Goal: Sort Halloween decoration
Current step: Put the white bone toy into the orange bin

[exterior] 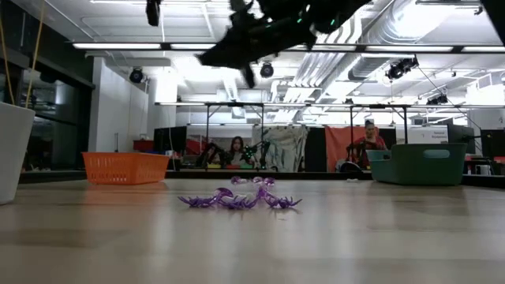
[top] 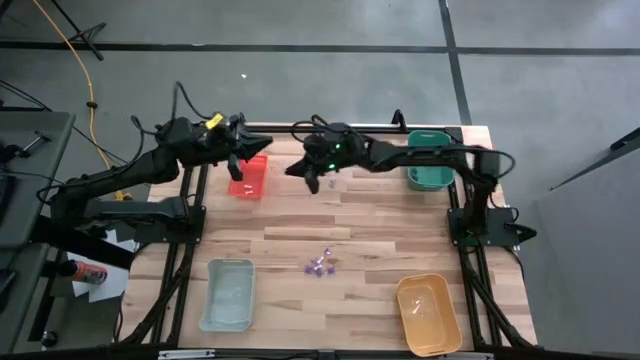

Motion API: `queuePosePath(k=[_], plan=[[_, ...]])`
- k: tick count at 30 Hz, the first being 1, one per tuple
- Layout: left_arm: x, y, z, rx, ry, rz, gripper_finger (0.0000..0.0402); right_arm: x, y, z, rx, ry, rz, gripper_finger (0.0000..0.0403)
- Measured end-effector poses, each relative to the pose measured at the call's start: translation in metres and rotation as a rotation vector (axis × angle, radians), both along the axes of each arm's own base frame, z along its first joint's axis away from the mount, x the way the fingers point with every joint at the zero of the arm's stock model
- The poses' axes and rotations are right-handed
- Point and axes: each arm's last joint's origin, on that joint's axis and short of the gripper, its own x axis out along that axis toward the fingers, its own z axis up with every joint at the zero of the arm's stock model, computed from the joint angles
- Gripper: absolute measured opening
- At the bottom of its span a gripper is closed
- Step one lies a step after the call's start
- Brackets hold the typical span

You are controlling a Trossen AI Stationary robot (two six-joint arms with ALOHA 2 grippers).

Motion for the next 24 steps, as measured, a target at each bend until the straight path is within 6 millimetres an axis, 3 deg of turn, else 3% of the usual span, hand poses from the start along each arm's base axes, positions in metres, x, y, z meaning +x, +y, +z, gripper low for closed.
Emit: queuePosePath(k=[5, 9, 15, 19, 24], plan=[[0.02, -0.004, -0.034, -0.017, 0.048, -0.054, 0.0, -0.051, 0.011, 0.027, -0.111, 0.264, 0.054, 0.0003], [0.031, -0.012, -0.072, -0.081, -0.052, -0.093, 0.0, -0.101, 0.022, 0.033, -0.135, 0.386, 0.036, 0.0002], [0.037, -0.029, -0.119, -0.214, -0.059, -0.086, 0.0, -0.174, 0.047, 0.01, 0.017, 0.198, -0.1, 0.0001], [0.044, -0.038, -0.13, -0.239, 0.002, -0.069, 0.0, -0.198, 0.062, -0.007, 0.149, -0.021, -0.13, 0.0001], [0.047, -0.04, -0.134, -0.294, 0.005, -0.03, 0.0, -0.213, 0.073, -0.027, 0.244, 0.015, -0.174, 0.0]])
